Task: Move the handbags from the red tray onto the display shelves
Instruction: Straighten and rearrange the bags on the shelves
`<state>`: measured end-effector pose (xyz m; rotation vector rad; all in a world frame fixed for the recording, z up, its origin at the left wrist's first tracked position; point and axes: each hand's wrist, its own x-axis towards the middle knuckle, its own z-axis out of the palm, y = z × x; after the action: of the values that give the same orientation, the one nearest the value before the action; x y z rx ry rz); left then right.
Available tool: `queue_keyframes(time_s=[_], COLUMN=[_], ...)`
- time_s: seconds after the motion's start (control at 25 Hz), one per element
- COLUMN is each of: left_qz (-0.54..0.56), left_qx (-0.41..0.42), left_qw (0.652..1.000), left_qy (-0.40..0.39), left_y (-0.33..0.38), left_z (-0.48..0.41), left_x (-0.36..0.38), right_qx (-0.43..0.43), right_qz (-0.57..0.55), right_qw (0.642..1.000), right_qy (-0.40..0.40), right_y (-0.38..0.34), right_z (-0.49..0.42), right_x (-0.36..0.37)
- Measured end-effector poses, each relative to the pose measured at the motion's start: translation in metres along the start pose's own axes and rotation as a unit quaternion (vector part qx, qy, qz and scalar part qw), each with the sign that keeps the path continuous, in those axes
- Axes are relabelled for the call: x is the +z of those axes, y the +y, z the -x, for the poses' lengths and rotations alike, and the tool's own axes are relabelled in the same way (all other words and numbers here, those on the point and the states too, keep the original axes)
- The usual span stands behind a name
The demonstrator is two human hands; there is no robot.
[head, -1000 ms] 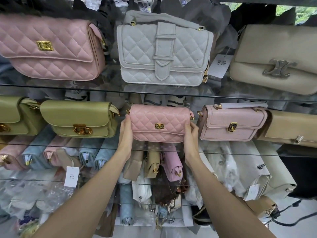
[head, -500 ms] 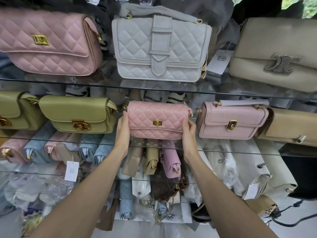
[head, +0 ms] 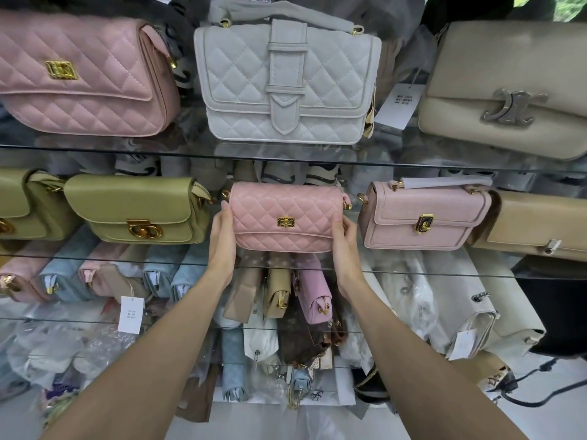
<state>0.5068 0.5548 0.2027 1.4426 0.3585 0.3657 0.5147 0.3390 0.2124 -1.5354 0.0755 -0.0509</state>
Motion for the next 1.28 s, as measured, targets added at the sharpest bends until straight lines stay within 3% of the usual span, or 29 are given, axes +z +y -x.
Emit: queue_keyframes(time_s=[0.44, 0.52, 0.64, 0.72, 0.88, 1.0, 1.28], left_qz=[-0.001, 0.000, -0.094, -0.141, -0.146, -0.128, -0.119], left_qx=[-0.004, -0.013, 0.024, 0.063, 0.200, 0.301, 0.296], left_qw=[0.999, 1.000, 0.984, 0.974, 0.969, 0.943, 0.934], left_qy=[-0.037, 0.004, 0.146, 0.166, 0.027, -0.064, -0.162], left_y=[0.002, 0.004, 0.013, 0.021, 0.082, 0.128, 0.180], left_z=[0.006, 0.013, 0.035, 0.052, 0.093, 0.122, 0.120], left_x=[-0.003, 0.000, 0.004, 0.010, 0.065, 0.124, 0.225], right_qx=[0.039, 0.036, 0.026, 0.009, -0.108, -0.184, -0.265], right_qz=[0.047, 0.085, 0.138, 0.169, 0.167, 0.136, 0.098], right_qw=[0.998, 0.995, 0.990, 0.985, 0.977, 0.968, 0.922], right_qy=[0.020, 0.023, 0.035, 0.039, 0.081, 0.100, 0.266], right_y=[-0.013, -0.015, -0.015, -0.024, -0.074, -0.117, -0.184], right_z=[0.012, 0.018, 0.020, 0.022, 0.028, 0.038, 0.027], right_x=[-0.002, -0.011, -0.017, -0.020, -0.054, -0.096, -0.189])
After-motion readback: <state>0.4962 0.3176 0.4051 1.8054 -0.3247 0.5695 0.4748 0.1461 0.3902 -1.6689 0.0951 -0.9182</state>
